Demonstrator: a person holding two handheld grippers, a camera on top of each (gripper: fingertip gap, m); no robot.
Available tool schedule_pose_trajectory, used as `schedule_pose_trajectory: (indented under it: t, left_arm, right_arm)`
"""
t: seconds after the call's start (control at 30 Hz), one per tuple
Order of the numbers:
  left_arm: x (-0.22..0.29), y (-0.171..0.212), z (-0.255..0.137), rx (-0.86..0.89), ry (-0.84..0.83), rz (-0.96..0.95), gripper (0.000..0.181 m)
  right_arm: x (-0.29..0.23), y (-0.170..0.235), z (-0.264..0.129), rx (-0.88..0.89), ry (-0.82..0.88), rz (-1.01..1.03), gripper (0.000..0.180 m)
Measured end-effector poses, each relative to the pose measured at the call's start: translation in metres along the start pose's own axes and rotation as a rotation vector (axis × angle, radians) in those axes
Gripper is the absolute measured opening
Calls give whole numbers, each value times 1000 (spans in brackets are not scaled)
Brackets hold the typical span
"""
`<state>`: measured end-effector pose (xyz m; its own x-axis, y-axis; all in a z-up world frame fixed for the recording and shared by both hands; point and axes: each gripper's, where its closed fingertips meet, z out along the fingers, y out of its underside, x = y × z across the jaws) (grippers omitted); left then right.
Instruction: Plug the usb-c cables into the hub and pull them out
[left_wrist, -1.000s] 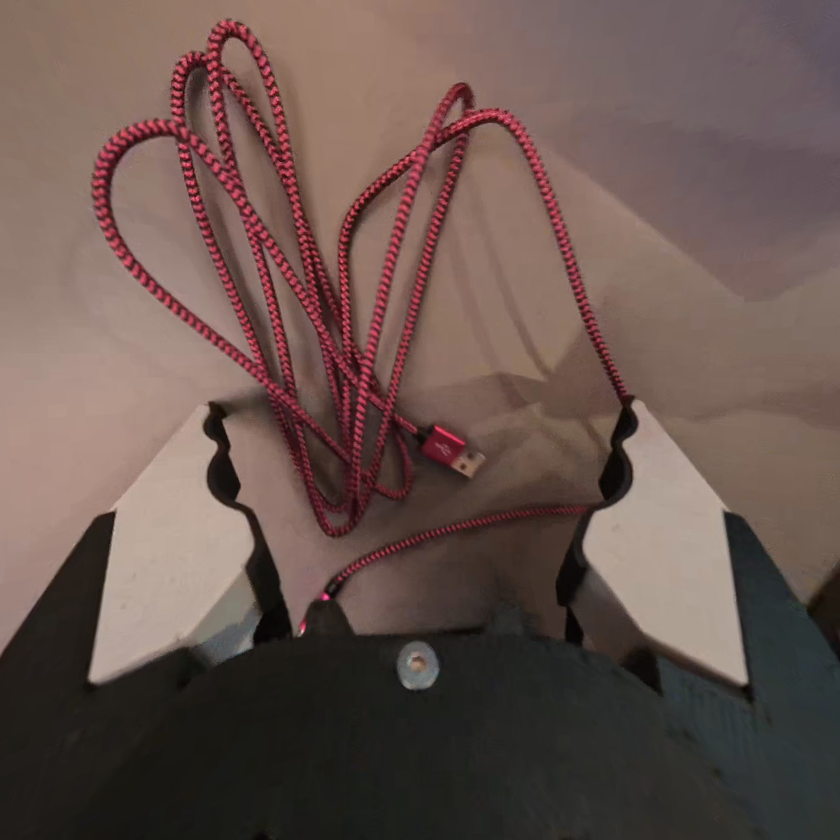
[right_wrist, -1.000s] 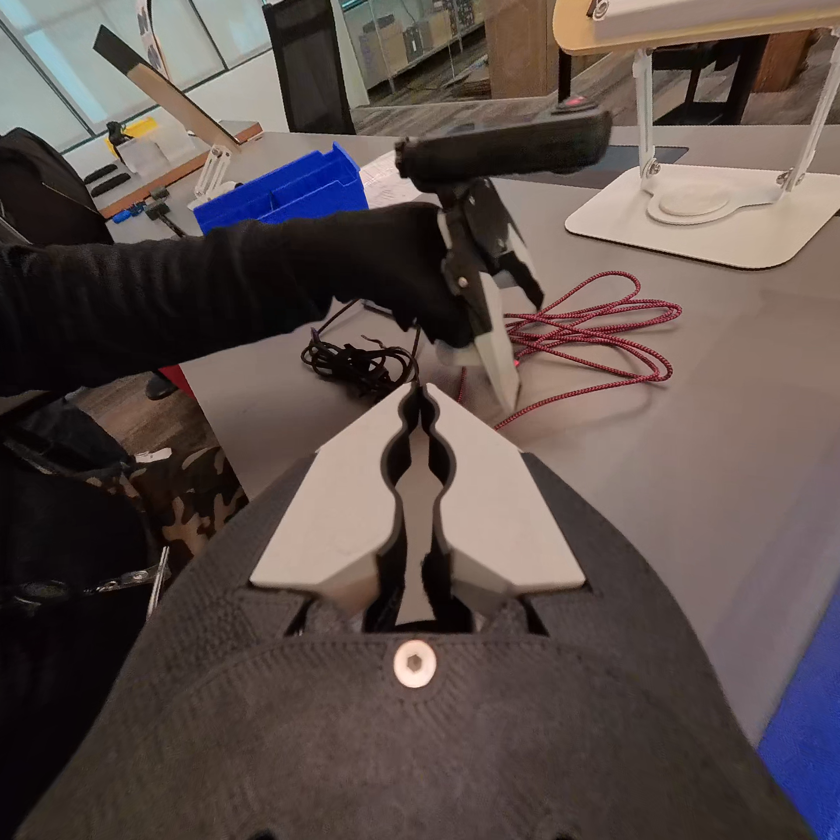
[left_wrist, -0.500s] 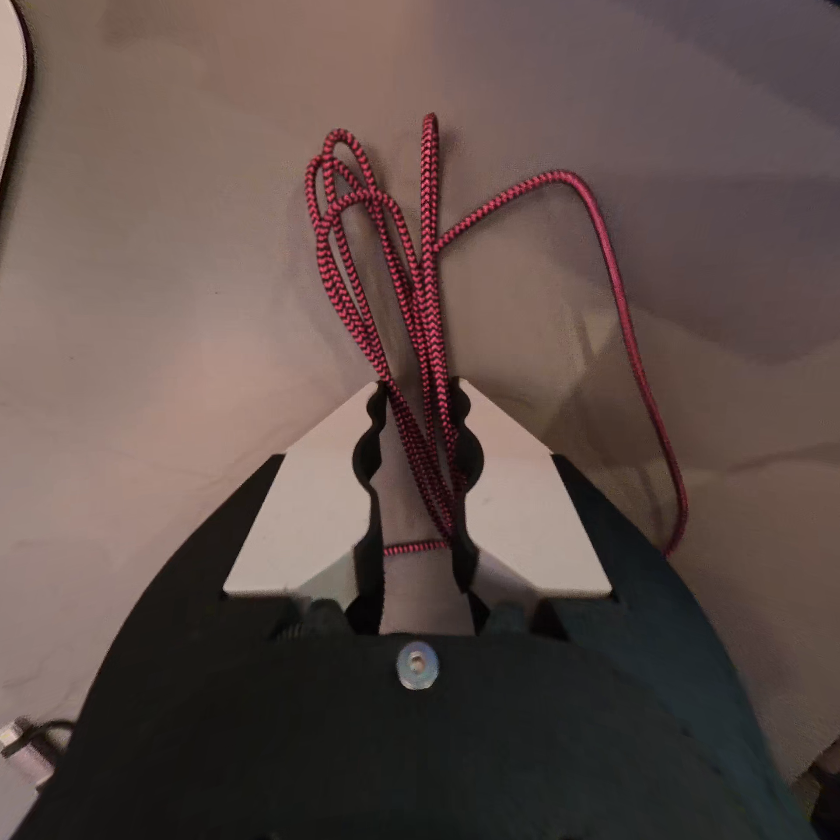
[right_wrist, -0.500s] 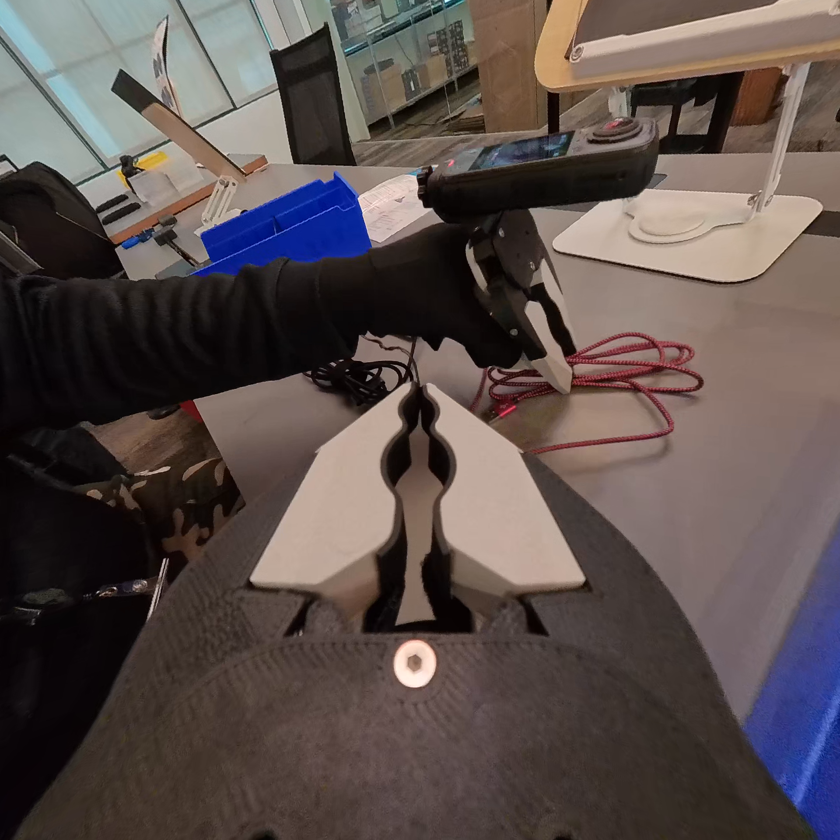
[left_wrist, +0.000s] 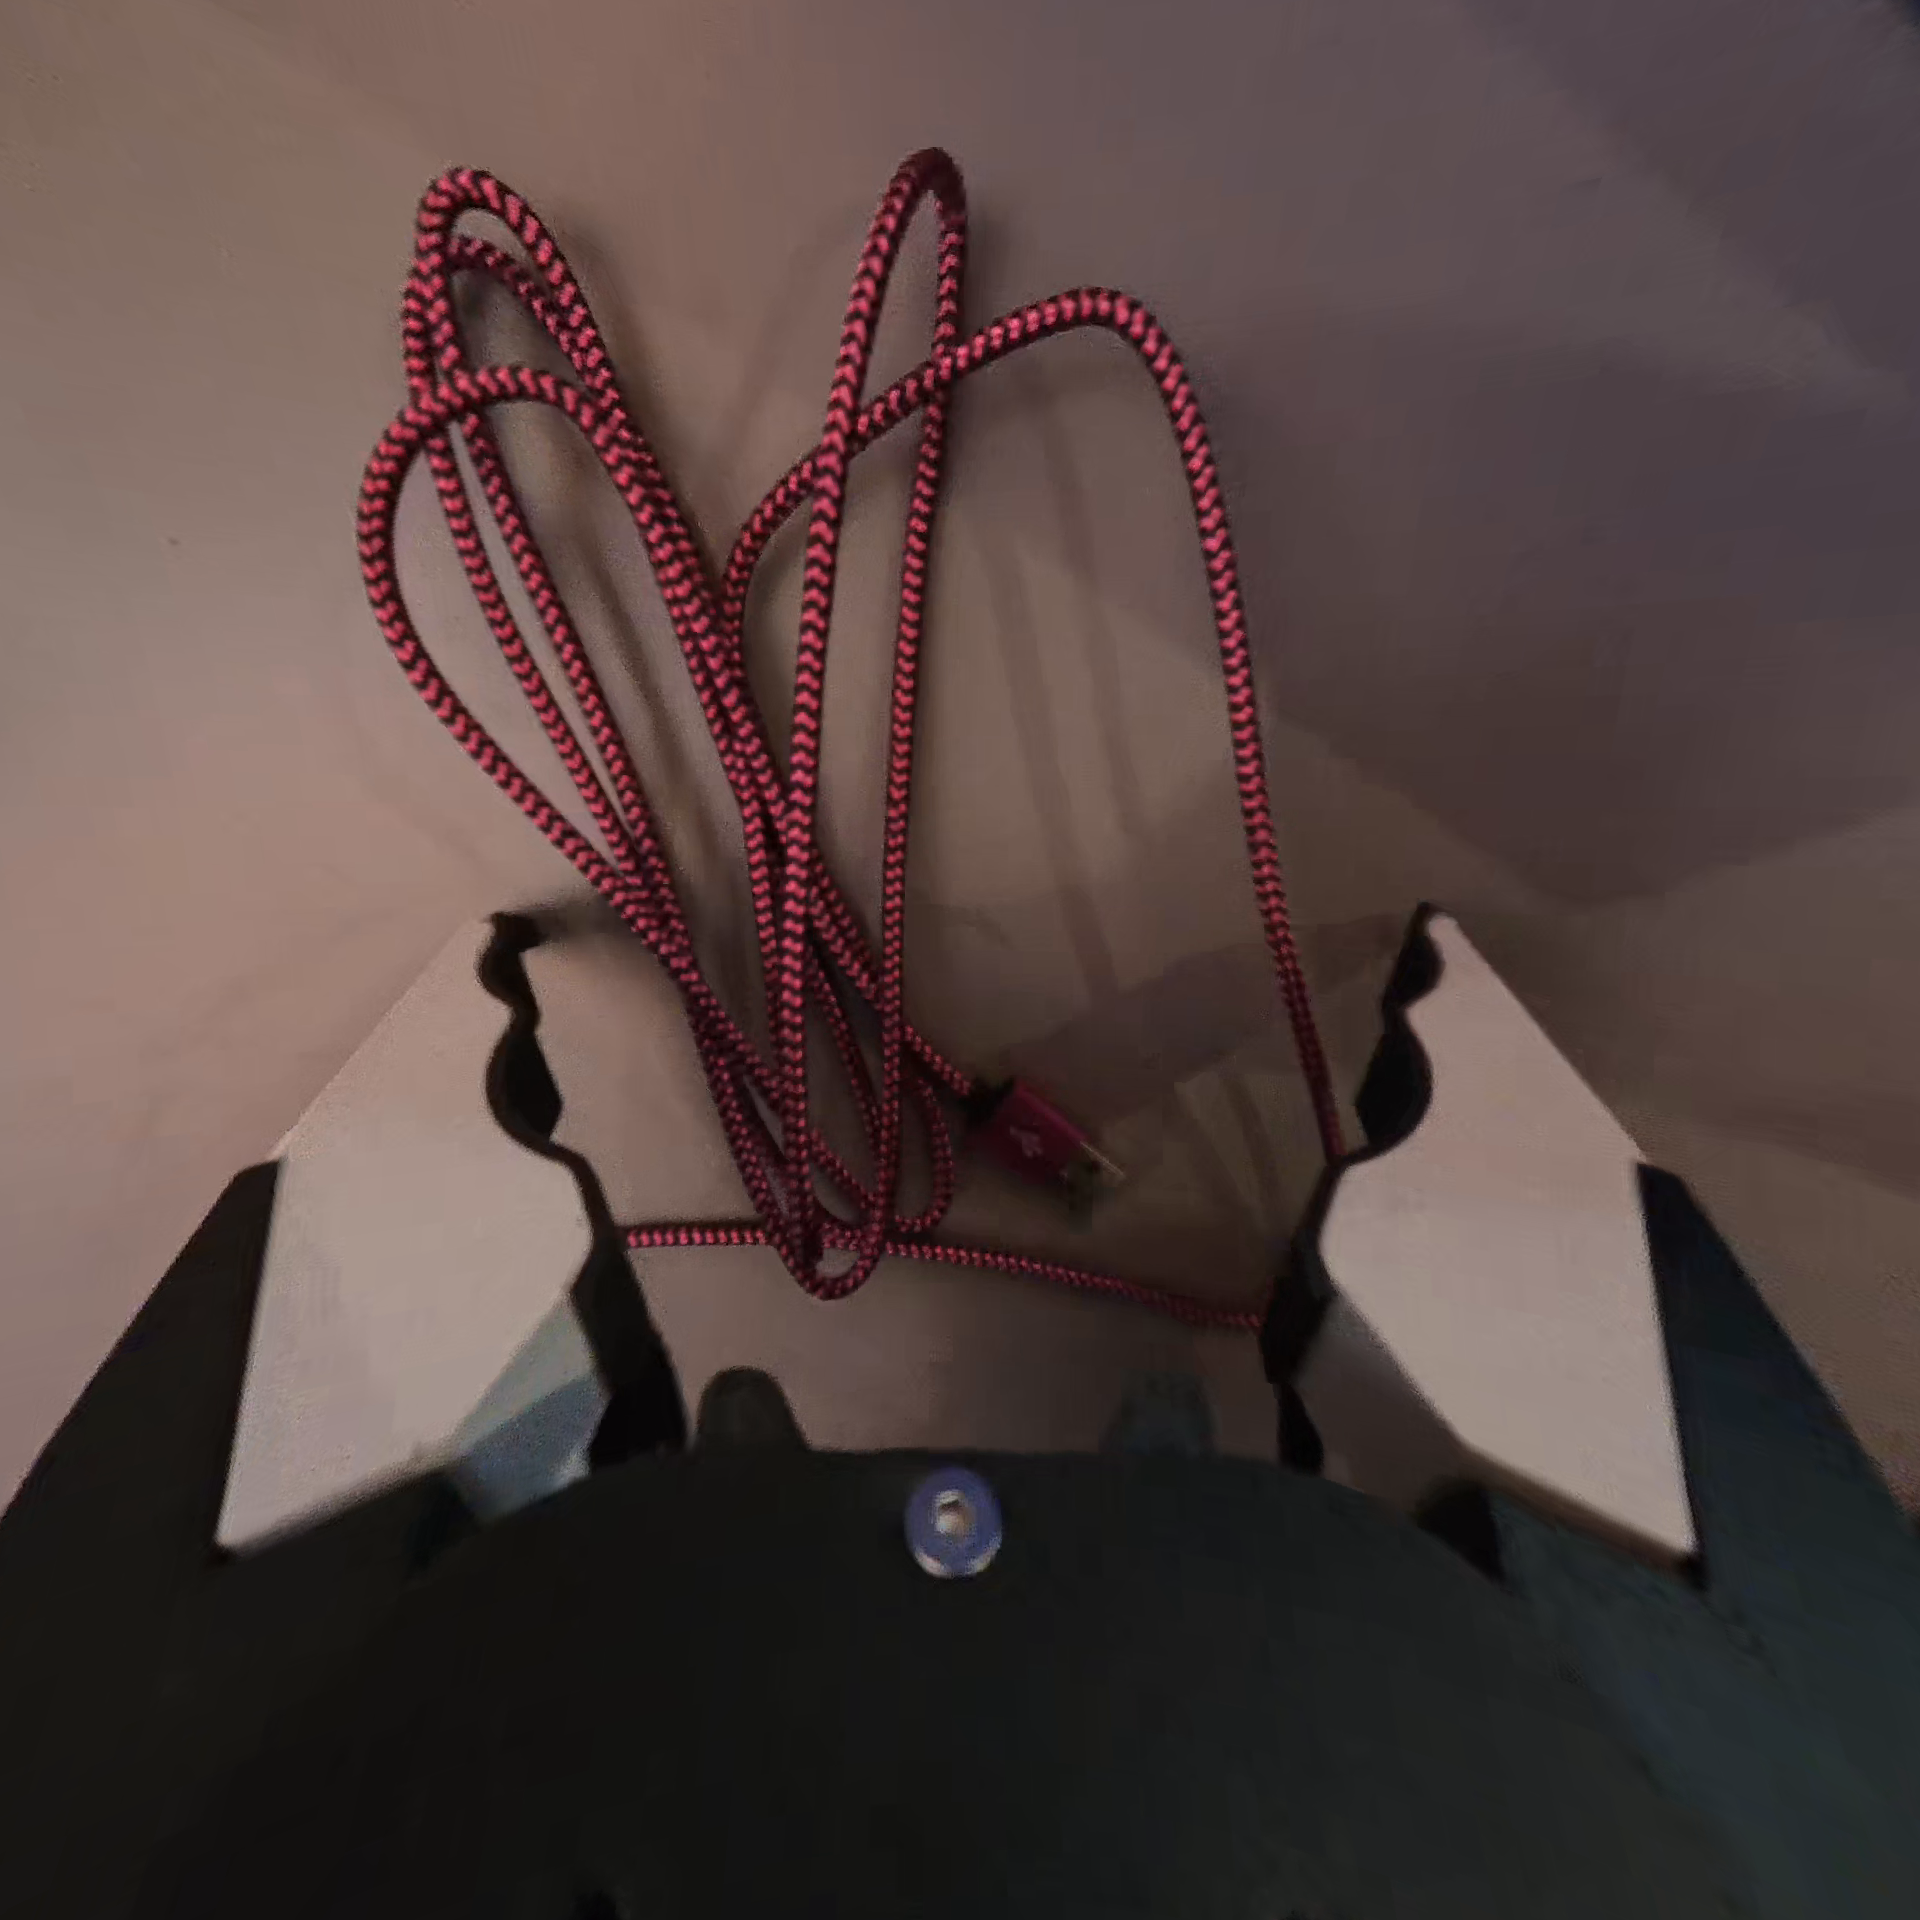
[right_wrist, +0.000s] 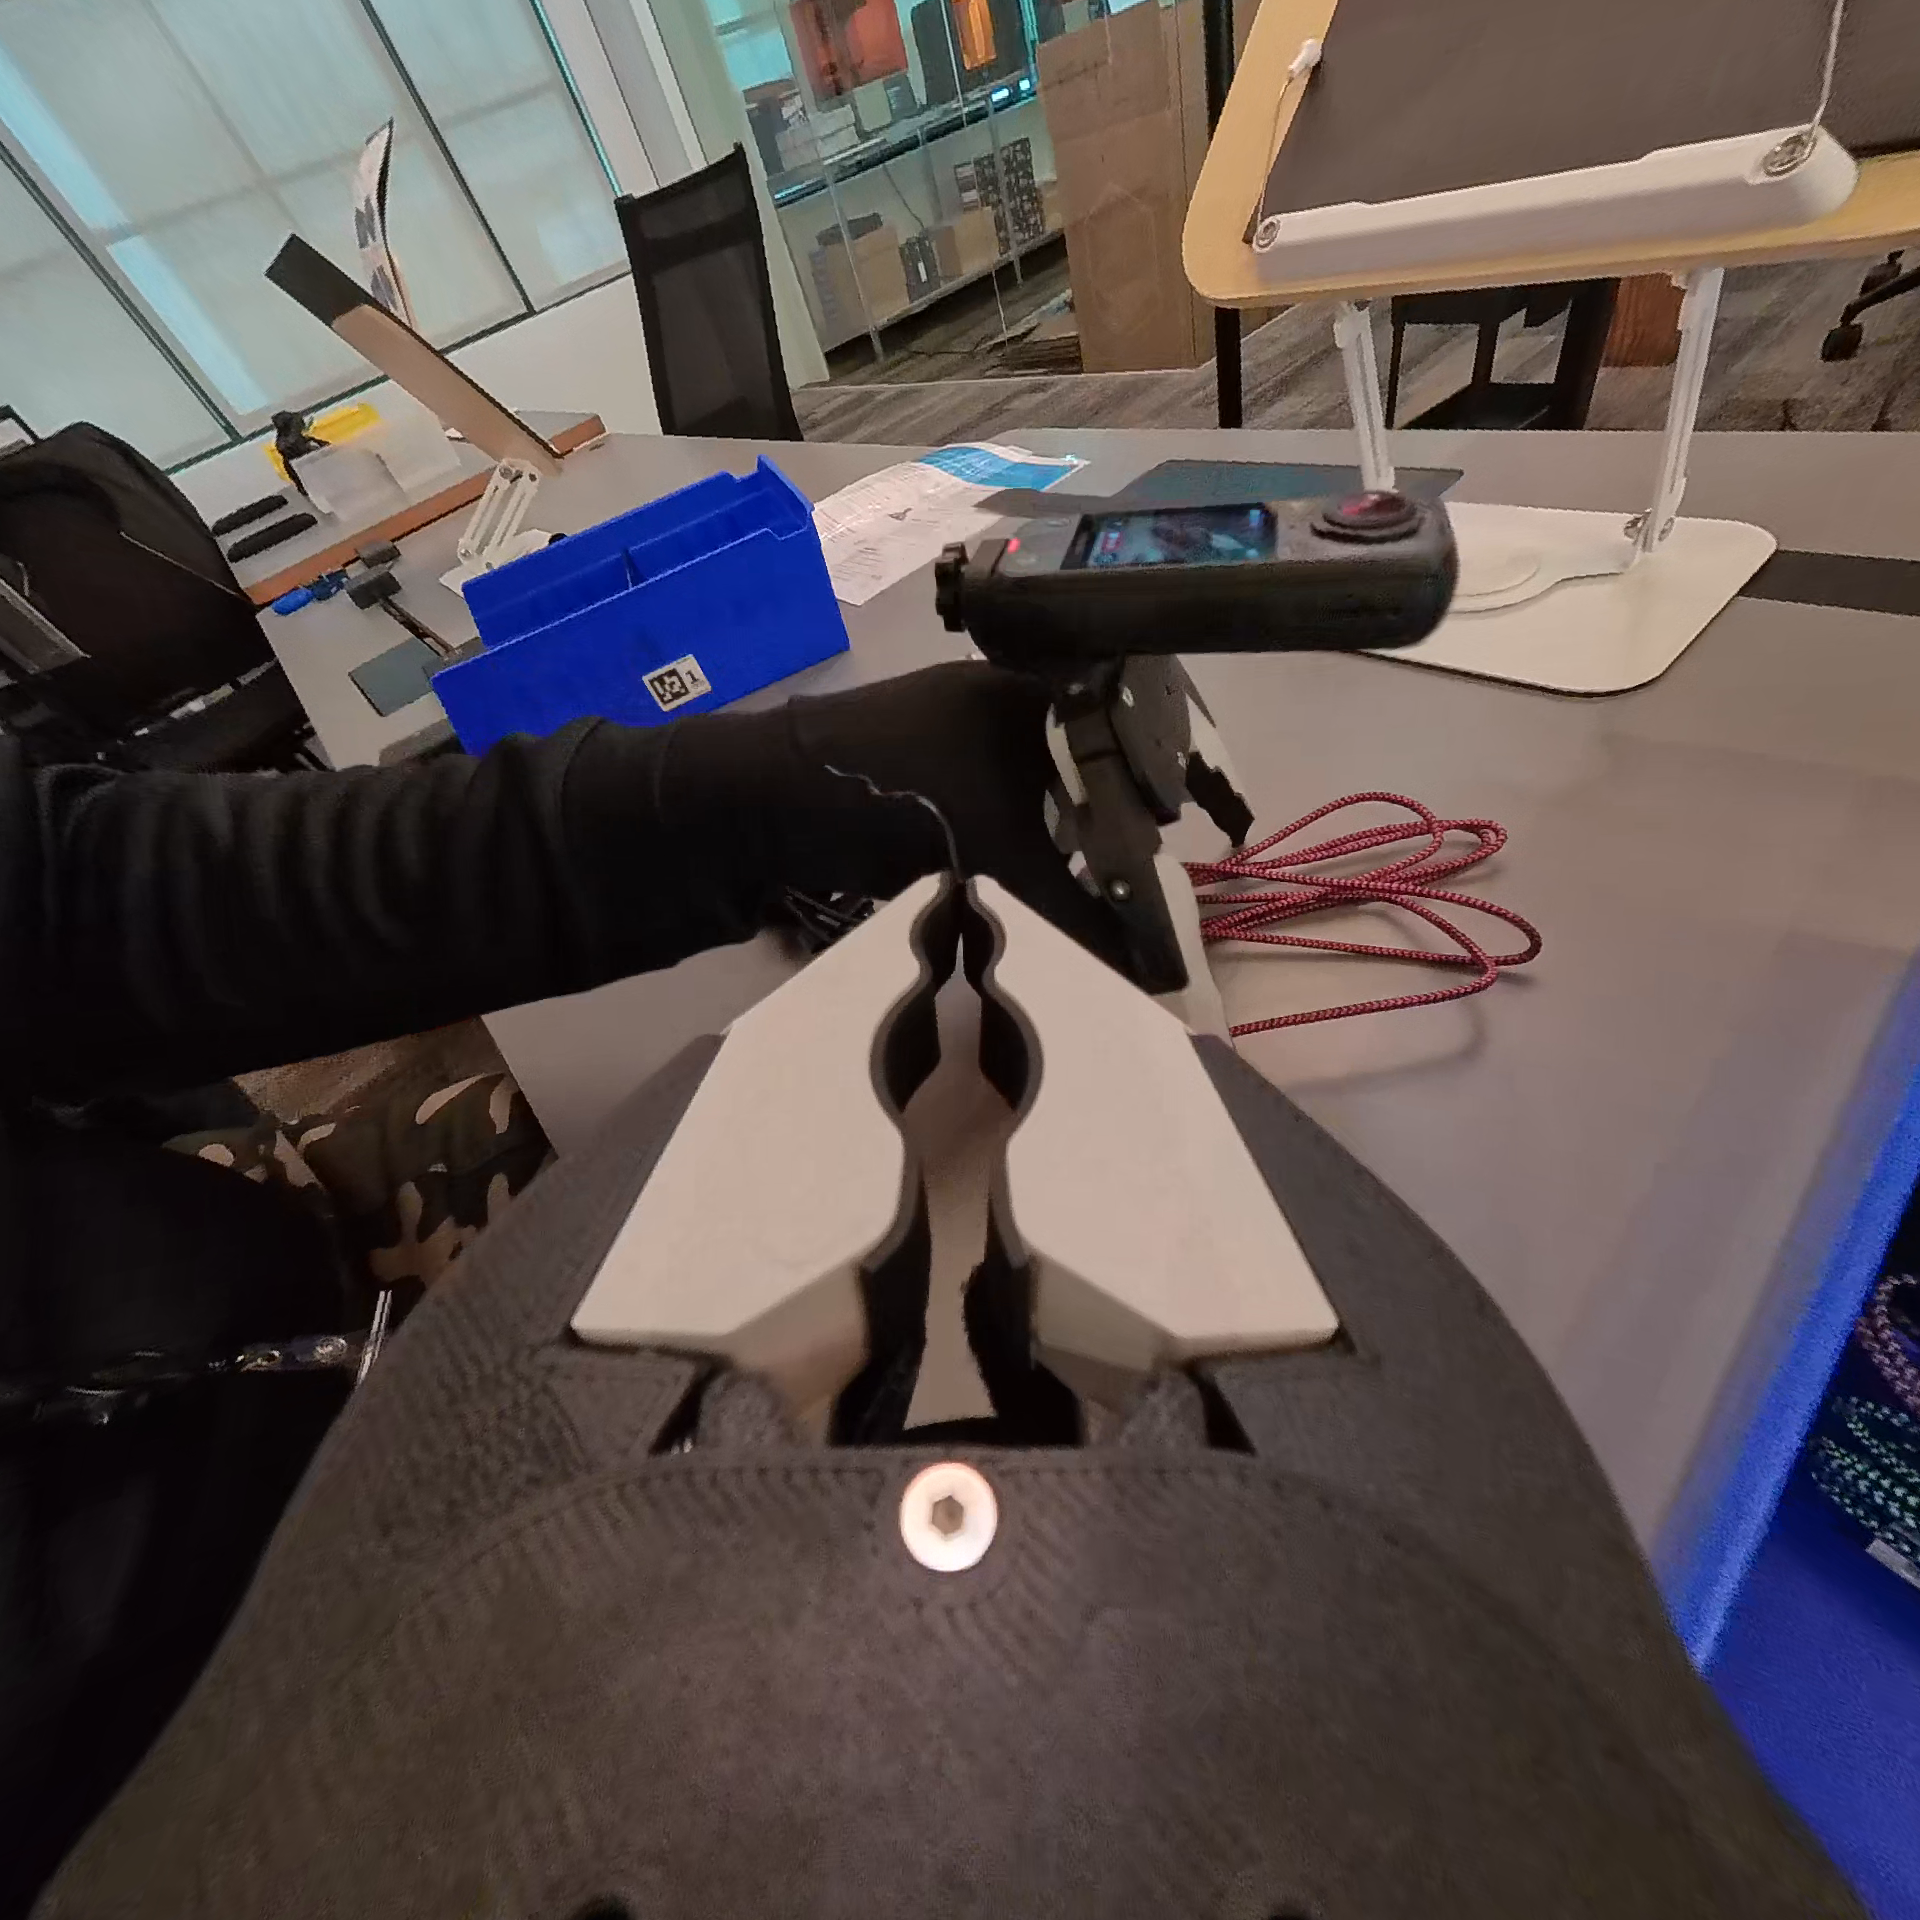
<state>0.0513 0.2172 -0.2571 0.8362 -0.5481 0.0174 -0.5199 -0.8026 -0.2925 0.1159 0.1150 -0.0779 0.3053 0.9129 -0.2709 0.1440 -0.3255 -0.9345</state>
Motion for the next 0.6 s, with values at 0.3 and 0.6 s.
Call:
schedule_pose_trajectory:
  t: [0.3,0.6]
  left_arm:
    - [-4,-18,-10,178,-10,20,23]
    - [-1,-16,-20,285,104,62,5]
  right_arm:
    - [3,2,-8,15,12,7,0]
    - [8,5,-14,2,32,11,0]
